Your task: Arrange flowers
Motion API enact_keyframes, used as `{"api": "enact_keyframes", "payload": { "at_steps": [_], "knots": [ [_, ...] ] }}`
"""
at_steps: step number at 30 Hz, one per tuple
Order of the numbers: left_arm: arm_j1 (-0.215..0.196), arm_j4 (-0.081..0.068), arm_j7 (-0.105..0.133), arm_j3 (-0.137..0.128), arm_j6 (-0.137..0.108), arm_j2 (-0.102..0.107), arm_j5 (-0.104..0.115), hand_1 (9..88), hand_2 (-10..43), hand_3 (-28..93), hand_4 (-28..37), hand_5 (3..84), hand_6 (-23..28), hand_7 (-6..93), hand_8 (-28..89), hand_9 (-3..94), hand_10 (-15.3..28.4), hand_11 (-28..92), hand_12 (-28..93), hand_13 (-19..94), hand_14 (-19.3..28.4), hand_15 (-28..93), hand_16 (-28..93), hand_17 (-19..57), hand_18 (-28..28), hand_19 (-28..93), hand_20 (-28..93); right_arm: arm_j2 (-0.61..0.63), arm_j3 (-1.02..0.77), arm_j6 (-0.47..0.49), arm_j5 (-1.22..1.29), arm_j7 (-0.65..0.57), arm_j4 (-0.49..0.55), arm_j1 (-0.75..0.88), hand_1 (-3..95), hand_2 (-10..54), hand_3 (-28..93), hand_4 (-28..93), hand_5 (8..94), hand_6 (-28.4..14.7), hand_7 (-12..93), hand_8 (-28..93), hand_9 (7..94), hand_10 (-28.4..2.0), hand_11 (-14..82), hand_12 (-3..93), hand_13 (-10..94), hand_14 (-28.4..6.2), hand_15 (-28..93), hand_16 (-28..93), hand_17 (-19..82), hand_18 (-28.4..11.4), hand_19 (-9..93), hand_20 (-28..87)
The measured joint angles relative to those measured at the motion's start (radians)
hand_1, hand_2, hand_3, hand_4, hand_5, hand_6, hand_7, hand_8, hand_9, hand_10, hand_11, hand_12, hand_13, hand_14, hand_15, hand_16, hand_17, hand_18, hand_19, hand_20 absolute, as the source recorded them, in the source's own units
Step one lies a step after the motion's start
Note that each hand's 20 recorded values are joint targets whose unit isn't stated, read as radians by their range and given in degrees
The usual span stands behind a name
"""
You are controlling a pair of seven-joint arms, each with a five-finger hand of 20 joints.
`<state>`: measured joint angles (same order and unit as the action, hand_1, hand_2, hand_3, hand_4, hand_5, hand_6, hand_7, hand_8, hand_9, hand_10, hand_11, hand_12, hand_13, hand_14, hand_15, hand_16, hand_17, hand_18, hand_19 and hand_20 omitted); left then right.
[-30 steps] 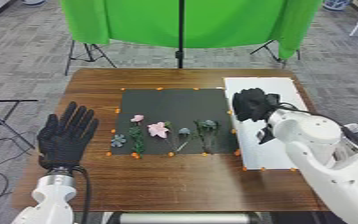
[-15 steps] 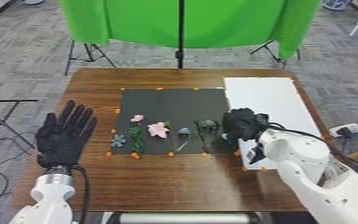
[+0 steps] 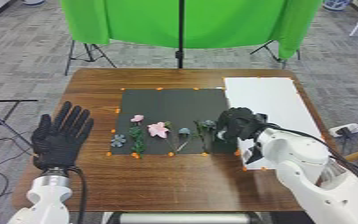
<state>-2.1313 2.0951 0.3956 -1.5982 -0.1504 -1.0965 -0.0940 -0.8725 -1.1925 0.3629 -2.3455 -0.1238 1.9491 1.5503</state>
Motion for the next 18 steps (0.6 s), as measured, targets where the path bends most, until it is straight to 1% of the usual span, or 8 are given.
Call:
{"api": "enact_keyframes", "payload": {
  "at_steps": [4,7,9,11,14,16,18],
  "knots": [
    [-0.005,0.001,0.003,-0.006,0.0,0.0,0.002,24.2,18.3,74,-28.3,43.9,9.3,11.6,-10,38.5,15.7,21,9,28,16.1,35,-8,-9.0,13.9,35,10,-0.001,-0.021,-0.011,0.042,-0.032,0.024,0.014,40.7,-9.5,81,-28,63.4,-1.7,20,-14,68.5,-14.1,28.8,19.4,62,-10.9,57,20,28,-21.4,81,33],
    [-0.007,0.001,0.006,-0.009,0.0,0.0,0.002,24.2,18.3,75,-28.3,43.9,9.4,11.6,-10,38.3,15.7,20,9,28,16.1,34,-8,-9.0,14.0,35,10,-0.002,-0.034,-0.014,0.07,-0.048,0.042,0.022,35.3,-9.4,82,-28,62.8,-2.5,19,-14,67.6,-15.4,28.3,19.3,60,-12.2,57,20,28,-21.5,81,33],
    [-0.008,0.001,0.008,-0.011,0.0,0.0,0.002,25.0,18.0,75,-28.3,43.8,9.4,11.6,-10,38.2,15.7,20,9,28,16.0,34,-8,-9.0,14.0,35,10,-0.004,-0.045,-0.021,0.077,-0.051,0.051,0.029,32.0,-7.8,82,-28,61.2,-3.7,18,-14,65.6,-16.8,26.8,18.8,58,-13.2,56,18,28,-21.6,82,33],
    [-0.009,0.001,0.009,-0.013,-0.001,0.0,0.001,25.3,17.9,75,-28.3,43.9,9.4,11.6,-10,38.2,15.7,20,9,28,16.0,34,-8,-9.0,14.0,35,10,-0.014,-0.066,-0.035,0.097,-0.057,0.059,0.04,27.6,-4.7,82,-28,59.3,-4.9,16,-13,62.3,-18.2,24.0,17.7,56,-14.6,54,17,28,-21.9,82,32],
    [-0.011,0.001,0.011,-0.016,-0.002,0.0,-0.005,25.5,18.0,75,-28.3,43.9,9.4,11.6,-10,38.1,15.5,21,9,28,16.0,34,-8,-9.0,14.0,35,10,-0.051,-0.129,-0.086,0.199,-0.087,0.074,0.074,22.9,-1.7,81,-27,54.8,-6.3,14,-12,56.9,-19.9,19.2,16.1,52,-16.3,50,15,27,-22.6,81,32],
    [-0.013,0.001,0.012,-0.019,-0.002,0.0,-0.008,25.5,18.0,75,-28.3,43.8,9.4,11.6,-10,38.0,15.5,21,9,28,16.0,34,-8,-9.0,14.0,34,10,-0.088,-0.181,-0.144,0.296,-0.115,0.089,0.106,19.7,1.3,80,-27,51.6,-7.0,13,-11,53.4,-20.4,16.5,15.5,49,-17.1,47,13,25,-22.7,79,31],
    [-0.015,0.001,0.014,-0.023,-0.002,0.0,-0.01,25.5,18.0,75,-28.3,43.8,9.5,11.6,-10,38.0,15.6,21,9,28,16.1,34,-8,-9.0,14.0,34,10,-0.128,-0.227,-0.201,0.362,-0.123,0.103,0.137,16.5,4.2,80,-27,47.6,-7.3,12,-11,48.4,-20.5,13.6,14.9,46,-17.4,43,13,23,-22.8,75,29]
  ]
}}
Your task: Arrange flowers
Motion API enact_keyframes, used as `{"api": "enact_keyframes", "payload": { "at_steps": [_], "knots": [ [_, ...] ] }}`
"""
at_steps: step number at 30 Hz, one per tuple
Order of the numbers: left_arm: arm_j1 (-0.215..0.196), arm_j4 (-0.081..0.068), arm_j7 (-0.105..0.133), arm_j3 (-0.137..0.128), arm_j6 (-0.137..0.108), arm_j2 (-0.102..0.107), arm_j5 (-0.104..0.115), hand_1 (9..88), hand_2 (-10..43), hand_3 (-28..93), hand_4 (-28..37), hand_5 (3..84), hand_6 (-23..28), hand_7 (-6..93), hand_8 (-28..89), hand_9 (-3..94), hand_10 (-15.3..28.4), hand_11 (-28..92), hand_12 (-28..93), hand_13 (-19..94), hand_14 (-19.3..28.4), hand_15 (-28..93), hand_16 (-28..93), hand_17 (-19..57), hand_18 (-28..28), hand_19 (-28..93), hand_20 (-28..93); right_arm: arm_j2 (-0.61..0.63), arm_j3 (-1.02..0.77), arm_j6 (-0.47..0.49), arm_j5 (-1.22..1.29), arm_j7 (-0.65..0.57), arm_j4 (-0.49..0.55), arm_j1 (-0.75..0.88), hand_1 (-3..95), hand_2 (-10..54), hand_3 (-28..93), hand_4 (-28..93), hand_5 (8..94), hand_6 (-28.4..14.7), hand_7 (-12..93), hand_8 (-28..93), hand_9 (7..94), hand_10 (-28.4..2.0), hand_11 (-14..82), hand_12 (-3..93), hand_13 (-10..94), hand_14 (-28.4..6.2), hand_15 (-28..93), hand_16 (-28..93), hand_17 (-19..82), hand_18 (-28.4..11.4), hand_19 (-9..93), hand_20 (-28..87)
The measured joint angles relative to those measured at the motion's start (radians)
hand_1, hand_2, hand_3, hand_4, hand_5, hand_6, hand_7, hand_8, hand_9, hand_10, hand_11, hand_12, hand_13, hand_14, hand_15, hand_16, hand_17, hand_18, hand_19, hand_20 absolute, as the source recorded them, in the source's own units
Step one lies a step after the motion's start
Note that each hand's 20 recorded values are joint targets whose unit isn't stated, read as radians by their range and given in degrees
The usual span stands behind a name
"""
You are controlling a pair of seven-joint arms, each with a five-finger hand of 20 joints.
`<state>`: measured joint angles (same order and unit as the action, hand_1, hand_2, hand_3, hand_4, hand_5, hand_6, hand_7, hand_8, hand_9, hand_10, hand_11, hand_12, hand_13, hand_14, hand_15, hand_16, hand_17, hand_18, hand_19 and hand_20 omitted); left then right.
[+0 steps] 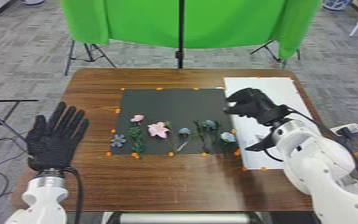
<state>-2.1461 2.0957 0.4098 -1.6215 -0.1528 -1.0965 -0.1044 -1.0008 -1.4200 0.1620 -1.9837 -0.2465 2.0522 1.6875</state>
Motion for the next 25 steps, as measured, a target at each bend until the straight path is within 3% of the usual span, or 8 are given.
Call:
{"api": "enact_keyframes", "payload": {
  "at_steps": [5,11,14,19,25],
  "knots": [
    [-0.007,0.001,0.01,-0.017,-0.006,-0.001,-0.001,25.8,18.0,75,-28.3,44.0,9.5,11.4,-10,38.0,15.7,20,8,28,15.8,34,-8,-8.8,13.9,34,10,-0.097,-0.111,-0.043,0.099,0.047,0.014,0.063,12.1,6.5,81,-28,40.6,-5.9,10,-10,40.4,-17.8,8.3,12.9,38,-17.7,24,14,17,-21.5,57,24],
    [-0.015,0.002,0.025,-0.032,-0.021,-0.001,-0.009,26.8,18.0,75,-28.3,45.2,7.1,10.7,-11,39.7,13.5,17,6,29,13.2,28,-9,-8.2,13.6,33,10,-0.184,-0.229,-0.04,0.472,0.074,0.019,0.11,9.1,7.6,80,-28,36.8,-4.2,9,-10,35.3,-14.9,4.4,10.4,32,-16.8,9,18,14,-19.9,41,19],
    [-0.019,0.003,0.031,-0.035,-0.026,0.001,-0.032,27.5,17.9,75,-28.3,46.1,6.5,10.8,-11,40.9,12.6,16,5,30,12.1,25,-9,-7.6,13.0,33,9,-0.205,-0.258,-0.031,0.548,0.08,0.039,0.136,6.4,8.5,80,-28,35.4,-4.1,7,-10,34.1,-14.9,2.9,9.8,29,-15.7,7,18,14,-19.1,36,18],
    [-0.03,0.008,0.035,-0.048,-0.033,0.006,-0.109,27.7,17.7,75,-28.3,46.0,6.2,10.2,-11,41.0,12.2,16,5,30,11.3,23,-9,-7.2,12.7,32,9,-0.226,-0.292,0.016,0.645,0.096,0.078,0.186,5.6,8.3,81,-28,34.9,-4.1,6,-9,33.4,-14.9,2.2,9.4,27,-14.7,6,17,14,-18.0,31,17],
    [-0.031,0.012,0.035,-0.056,-0.035,0.011,-0.115,27.6,17.5,75,-28.3,45.6,6.5,9.6,-11,40.6,12.3,15,5,29,11.3,22,-8,-7.0,12.5,32,9,-0.237,-0.31,0.006,0.755,0.108,0.09,0.213,6.5,8.2,82,-28,36.1,-4.5,7,-10,33.8,-14.8,2.7,9.1,27,-13.0,5,15,15,-13.6,21,15]
  ]
}}
